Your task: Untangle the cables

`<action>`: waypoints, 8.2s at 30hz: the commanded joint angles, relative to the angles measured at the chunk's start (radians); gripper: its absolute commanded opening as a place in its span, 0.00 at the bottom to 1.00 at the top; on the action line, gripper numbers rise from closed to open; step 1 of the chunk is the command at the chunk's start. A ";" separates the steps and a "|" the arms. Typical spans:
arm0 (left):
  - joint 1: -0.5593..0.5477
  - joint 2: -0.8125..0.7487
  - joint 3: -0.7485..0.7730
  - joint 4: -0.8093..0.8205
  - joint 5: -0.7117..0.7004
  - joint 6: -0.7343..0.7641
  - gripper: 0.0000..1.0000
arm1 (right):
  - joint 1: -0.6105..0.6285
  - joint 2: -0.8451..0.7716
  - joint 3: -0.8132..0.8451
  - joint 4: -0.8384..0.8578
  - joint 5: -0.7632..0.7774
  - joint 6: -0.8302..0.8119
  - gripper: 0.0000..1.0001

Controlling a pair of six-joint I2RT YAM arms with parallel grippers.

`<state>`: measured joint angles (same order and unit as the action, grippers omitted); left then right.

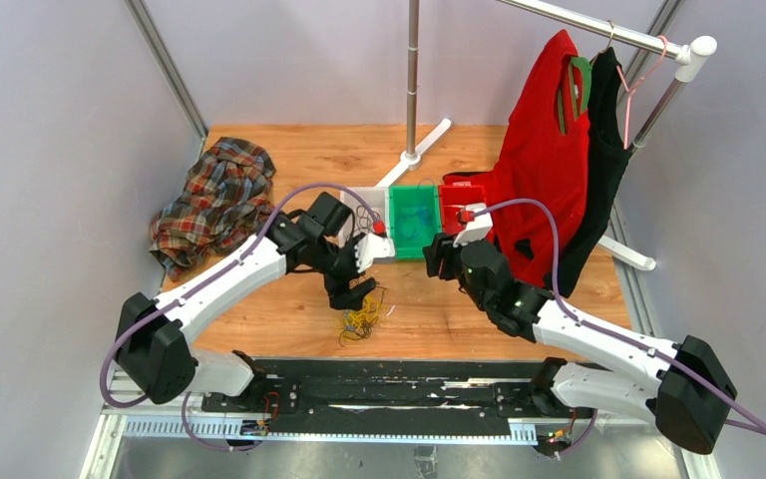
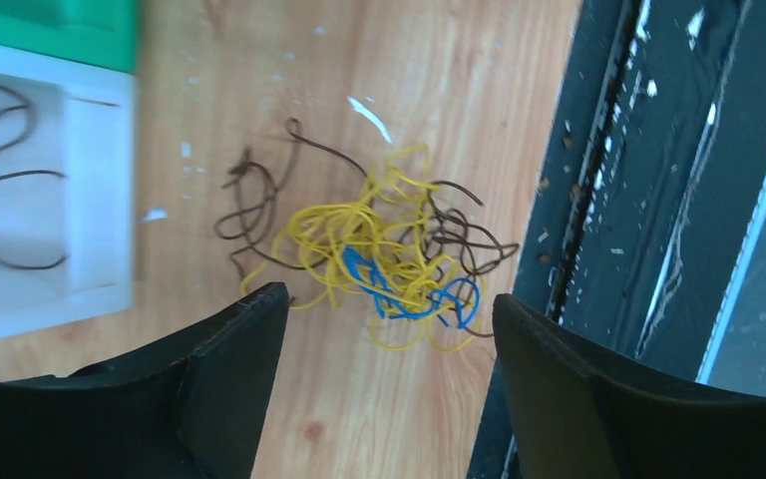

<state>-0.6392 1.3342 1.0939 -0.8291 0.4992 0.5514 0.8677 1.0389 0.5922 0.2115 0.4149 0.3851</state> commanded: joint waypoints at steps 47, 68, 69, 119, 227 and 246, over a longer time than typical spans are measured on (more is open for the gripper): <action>0.016 0.336 0.094 0.132 -0.024 0.656 0.02 | -0.016 -0.106 -0.054 -0.044 -0.039 0.043 0.34; 0.016 -0.083 0.433 -0.182 0.036 0.285 0.00 | 0.185 0.036 0.118 0.210 -0.199 -0.083 0.71; 0.016 -0.092 0.447 -0.184 0.043 0.273 0.00 | 0.186 0.052 0.127 0.222 -0.200 -0.083 0.71; 0.143 0.383 0.325 0.414 -0.389 -0.044 0.70 | 0.099 -0.089 -0.025 0.009 0.214 -0.053 0.73; -0.109 -0.165 0.729 -0.300 0.035 0.005 0.00 | 0.215 0.258 -0.185 0.324 -0.050 0.124 0.35; -0.109 -0.049 1.206 -0.294 -0.166 0.103 0.00 | 0.217 -0.003 -0.201 0.099 0.060 0.056 0.15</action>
<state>-0.7425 1.2682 2.2158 -1.1419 0.3870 0.6201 1.0737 1.0630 0.3885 0.3672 0.4145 0.4480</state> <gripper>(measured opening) 0.017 0.136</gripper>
